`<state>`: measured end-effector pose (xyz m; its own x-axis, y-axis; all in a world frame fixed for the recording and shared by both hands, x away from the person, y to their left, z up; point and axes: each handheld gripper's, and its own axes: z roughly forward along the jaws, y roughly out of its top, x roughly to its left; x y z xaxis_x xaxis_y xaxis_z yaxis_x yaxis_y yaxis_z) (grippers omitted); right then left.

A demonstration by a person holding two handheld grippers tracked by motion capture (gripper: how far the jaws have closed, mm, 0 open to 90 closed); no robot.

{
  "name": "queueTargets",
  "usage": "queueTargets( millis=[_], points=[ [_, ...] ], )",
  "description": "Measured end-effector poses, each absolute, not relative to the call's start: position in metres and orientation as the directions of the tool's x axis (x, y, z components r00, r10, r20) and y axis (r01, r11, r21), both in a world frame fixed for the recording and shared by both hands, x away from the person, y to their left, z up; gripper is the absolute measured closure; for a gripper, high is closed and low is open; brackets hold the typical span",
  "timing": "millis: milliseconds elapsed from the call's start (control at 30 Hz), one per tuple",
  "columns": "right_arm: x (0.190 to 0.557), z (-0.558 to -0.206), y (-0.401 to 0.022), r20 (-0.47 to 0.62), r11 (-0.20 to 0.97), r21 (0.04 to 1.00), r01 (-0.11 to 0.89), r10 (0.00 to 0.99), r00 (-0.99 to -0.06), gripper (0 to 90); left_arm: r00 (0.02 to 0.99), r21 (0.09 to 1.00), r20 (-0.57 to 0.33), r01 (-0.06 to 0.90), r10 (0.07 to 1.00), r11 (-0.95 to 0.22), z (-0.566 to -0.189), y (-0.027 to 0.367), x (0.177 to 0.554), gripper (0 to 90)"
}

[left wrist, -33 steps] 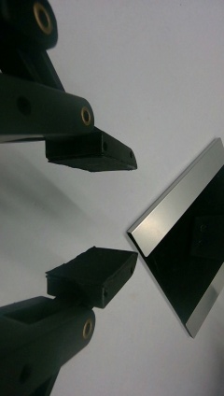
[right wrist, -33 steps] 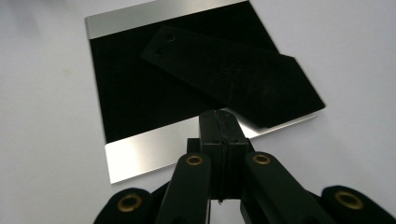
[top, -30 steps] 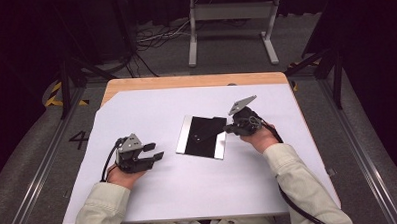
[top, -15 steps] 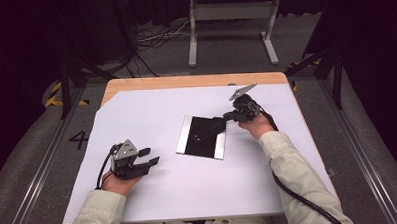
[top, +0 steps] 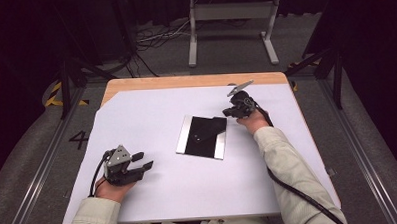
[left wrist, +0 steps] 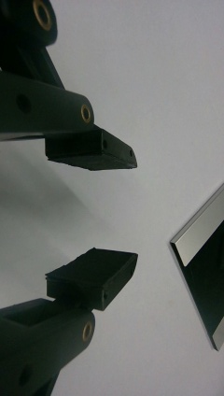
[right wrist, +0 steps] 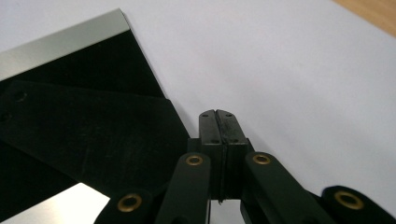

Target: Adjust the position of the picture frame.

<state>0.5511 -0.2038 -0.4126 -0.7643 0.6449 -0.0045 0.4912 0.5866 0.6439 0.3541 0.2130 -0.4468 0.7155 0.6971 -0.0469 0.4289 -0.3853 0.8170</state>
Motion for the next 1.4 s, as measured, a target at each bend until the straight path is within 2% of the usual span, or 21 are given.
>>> queueTargets(
  millis=[400,733,767,1100,1400],
  points=[
    [0.558,-0.428,-0.203,0.028,0.599,0.613,0.515,0.635,-0.772,90.0,0.718,0.813,-0.044,0.429,0.695,-0.393,-0.447,0.213,0.354,48.3],
    [0.543,-0.425,-0.198,0.022,0.681,0.573,0.457,0.544,-0.839,90.0,0.716,0.810,-0.046,0.435,0.696,-0.394,-0.446,0.211,0.356,48.5],
    [0.541,-0.425,-0.197,0.024,0.682,0.572,0.455,0.540,-0.841,90.0,0.711,0.804,-0.066,0.453,0.700,-0.384,-0.446,0.210,0.356,48.7],
    [0.515,-0.426,-0.192,0.026,0.714,0.575,0.400,0.472,-0.881,90.0,0.723,0.788,-0.069,0.463,0.688,-0.407,-0.444,0.206,0.361,63.7],
    [0.496,-0.426,-0.183,0.016,0.741,0.568,0.358,0.425,-0.905,90.0,0.716,0.767,-0.125,0.508,0.686,-0.391,-0.444,0.203,0.369,82.8]
  ],
)
